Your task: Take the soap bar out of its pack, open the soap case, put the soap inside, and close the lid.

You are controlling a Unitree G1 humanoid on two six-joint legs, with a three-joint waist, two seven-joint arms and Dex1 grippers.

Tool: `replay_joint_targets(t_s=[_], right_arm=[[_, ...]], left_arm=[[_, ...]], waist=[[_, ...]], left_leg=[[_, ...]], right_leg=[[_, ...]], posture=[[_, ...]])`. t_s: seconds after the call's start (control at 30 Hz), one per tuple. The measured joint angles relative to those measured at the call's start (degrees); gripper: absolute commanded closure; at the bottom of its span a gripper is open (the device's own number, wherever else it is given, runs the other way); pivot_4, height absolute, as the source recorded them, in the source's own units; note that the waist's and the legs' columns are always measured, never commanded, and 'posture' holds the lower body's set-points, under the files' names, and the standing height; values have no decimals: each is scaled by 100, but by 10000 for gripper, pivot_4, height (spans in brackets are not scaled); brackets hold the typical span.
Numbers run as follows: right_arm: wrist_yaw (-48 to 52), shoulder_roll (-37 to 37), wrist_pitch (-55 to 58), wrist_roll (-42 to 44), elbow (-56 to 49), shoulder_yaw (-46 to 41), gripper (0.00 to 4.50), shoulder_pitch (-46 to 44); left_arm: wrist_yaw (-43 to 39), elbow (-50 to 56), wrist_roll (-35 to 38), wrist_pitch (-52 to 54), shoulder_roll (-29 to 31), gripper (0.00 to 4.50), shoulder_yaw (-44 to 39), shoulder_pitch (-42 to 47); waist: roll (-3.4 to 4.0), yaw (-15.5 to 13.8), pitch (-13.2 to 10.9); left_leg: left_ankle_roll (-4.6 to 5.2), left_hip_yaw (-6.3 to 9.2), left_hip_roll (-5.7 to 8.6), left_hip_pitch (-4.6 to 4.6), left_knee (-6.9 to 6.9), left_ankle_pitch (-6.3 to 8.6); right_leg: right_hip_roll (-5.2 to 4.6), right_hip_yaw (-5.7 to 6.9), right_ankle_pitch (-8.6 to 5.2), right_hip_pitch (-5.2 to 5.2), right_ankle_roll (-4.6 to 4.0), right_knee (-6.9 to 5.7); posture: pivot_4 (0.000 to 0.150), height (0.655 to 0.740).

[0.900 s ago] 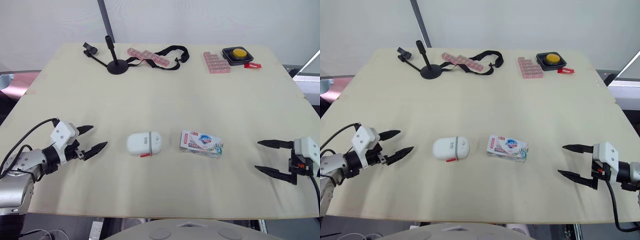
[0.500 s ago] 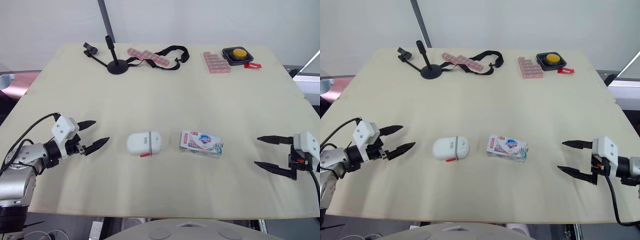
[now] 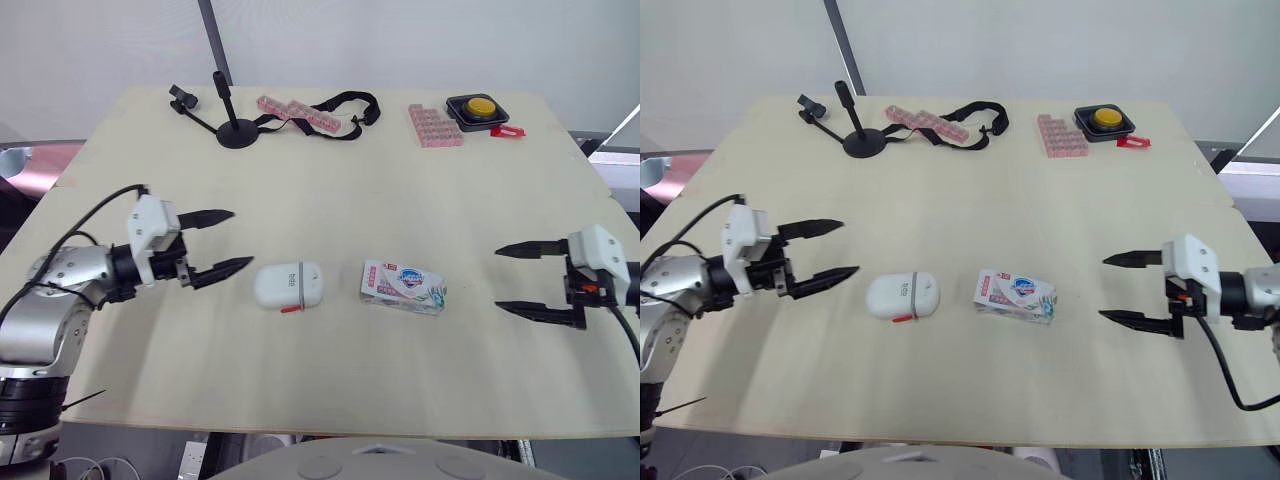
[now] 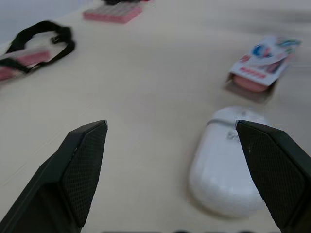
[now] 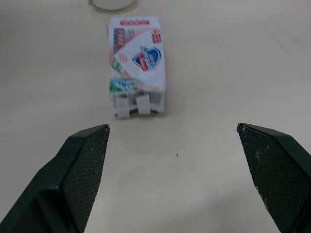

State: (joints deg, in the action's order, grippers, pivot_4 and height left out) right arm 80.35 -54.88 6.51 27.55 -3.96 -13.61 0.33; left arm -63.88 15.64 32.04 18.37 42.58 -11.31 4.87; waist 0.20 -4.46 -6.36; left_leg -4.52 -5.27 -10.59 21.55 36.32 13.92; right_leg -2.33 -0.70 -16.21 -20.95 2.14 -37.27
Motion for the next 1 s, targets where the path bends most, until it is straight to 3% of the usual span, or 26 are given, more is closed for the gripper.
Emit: replay_joint_targets(t_s=[0.17, 0.4, 1.0], right_arm=[[-525, 32, 648, -295, -895, 830, 0, -314], [-1140, 339, 1045, -694, -1037, 1485, 0, -602], [-1581, 737, 1222, -920, -969, 1785, 0, -881]], left_arm=[[-348, 551, 107, 232, -59, 333, 885, 110], [-415, 835, 159, 237, -273, 333, 1429, 96], [-253, 980, 176, 129, -528, 333, 1546, -18]], waist=[[0, -12, -1], [0, 9, -1], [0, 3, 0]], left_leg=[[-34, 0, 0, 6, -4, -18], [-59, -1, 3, -1, -15, -28], [-90, -1, 2, -4, -42, -34]], right_leg=[[3, -4, 1, -5, 3, 1], [7, -9, 3, -1, 6, 1], [13, -11, 4, 23, 9, 11]], posture=[[1500, 7400], [1500, 7400], [1500, 7400]])
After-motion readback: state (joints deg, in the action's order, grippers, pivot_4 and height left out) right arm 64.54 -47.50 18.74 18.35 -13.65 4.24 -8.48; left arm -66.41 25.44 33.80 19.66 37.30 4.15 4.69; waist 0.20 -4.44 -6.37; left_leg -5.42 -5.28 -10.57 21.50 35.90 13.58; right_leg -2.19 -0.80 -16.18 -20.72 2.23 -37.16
